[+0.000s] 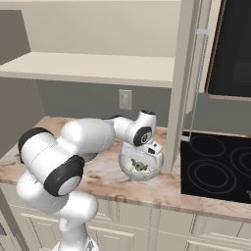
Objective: Pick both bowls and place them on the counter. Then place the egg in one bowl and place the chicken drumstick in the other bowl.
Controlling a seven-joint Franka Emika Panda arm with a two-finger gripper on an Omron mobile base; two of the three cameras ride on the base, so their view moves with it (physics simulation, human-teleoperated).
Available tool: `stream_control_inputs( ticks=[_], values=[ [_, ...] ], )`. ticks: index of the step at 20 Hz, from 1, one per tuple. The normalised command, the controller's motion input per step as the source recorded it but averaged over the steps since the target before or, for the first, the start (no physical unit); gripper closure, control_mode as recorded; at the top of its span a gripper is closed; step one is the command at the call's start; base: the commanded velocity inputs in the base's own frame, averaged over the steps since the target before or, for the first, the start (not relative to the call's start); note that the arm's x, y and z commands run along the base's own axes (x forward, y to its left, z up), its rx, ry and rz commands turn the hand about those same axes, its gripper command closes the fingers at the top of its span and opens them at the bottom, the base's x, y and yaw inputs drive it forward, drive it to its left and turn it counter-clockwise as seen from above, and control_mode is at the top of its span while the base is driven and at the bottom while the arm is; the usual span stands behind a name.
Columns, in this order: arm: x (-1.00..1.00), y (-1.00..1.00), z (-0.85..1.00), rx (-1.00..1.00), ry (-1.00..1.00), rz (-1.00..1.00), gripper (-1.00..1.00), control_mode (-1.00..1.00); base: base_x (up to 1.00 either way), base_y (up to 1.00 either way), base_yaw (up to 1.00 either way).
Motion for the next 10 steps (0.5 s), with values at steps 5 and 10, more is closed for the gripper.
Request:
stream_control_inputs(
  ticks=[5, 10],
  values=[
    [0.02, 0.0, -0.18, 0.01, 0.0, 0.0, 1.0, -1.0, 0.0, 0.0, 0.0],
    [0.0, 0.0, -0.07, 0.0, 0.0, 0.0, -1.0, -1.0, 0.0, 0.0, 0.0]
  ],
)
